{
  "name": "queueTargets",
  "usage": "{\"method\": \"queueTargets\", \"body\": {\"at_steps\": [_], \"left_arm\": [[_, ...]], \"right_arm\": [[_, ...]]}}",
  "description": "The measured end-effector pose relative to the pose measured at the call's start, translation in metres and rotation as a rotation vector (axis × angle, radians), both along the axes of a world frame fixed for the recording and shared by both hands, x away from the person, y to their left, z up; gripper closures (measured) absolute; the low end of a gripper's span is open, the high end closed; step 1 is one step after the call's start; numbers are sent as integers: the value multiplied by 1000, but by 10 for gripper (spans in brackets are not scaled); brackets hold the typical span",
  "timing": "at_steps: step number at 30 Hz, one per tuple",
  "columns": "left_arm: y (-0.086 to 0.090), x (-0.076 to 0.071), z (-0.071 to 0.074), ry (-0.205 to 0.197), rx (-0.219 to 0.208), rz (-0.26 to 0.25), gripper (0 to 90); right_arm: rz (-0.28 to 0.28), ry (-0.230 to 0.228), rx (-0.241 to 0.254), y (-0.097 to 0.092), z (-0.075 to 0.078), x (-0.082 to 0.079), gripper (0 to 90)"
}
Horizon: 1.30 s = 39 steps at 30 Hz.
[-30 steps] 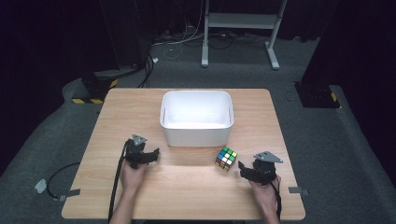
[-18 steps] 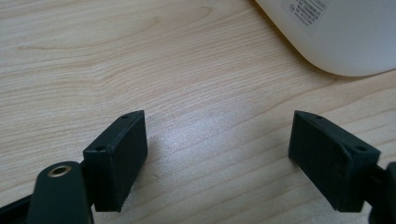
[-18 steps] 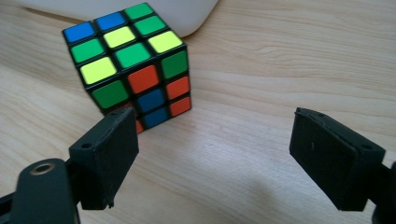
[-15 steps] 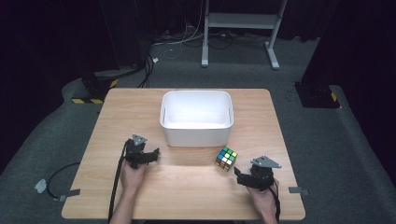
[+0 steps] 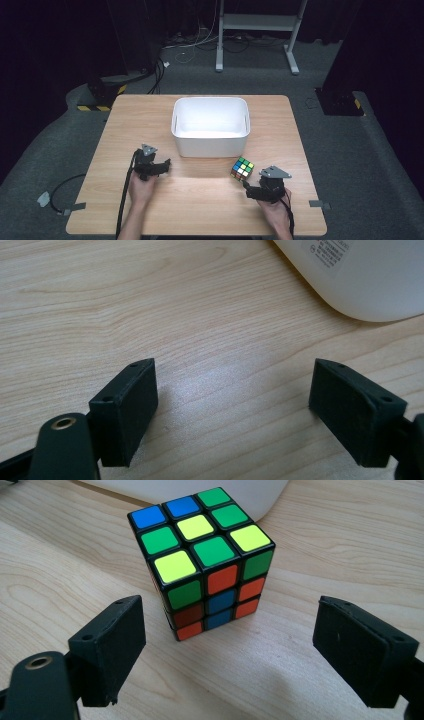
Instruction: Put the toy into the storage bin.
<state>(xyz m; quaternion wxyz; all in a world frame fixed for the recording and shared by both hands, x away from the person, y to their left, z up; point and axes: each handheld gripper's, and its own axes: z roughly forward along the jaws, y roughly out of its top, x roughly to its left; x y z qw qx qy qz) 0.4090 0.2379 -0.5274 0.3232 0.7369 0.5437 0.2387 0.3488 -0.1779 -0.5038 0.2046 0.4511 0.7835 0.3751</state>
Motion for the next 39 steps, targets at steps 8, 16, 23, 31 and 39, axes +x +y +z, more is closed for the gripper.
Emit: {"method": "queueTargets", "body": {"at_steps": [8,16,23,31,39], "left_arm": [[0,0,0,0,0,0,196],[0,0,0,-1,-1,1,197],[0,0,0,-1,-1,1,197],[0,0,0,-1,-2,2,197],[0,0,0,-1,-2,2,196]], "right_arm": [[20,-17,-6,7,3,7,128],[38,-23,-14,14,5,16,122],[37,-23,8,21,5,24,119],[49,1,46,27,2,36,125],[59,9,32,37,-5,43,139]]}}
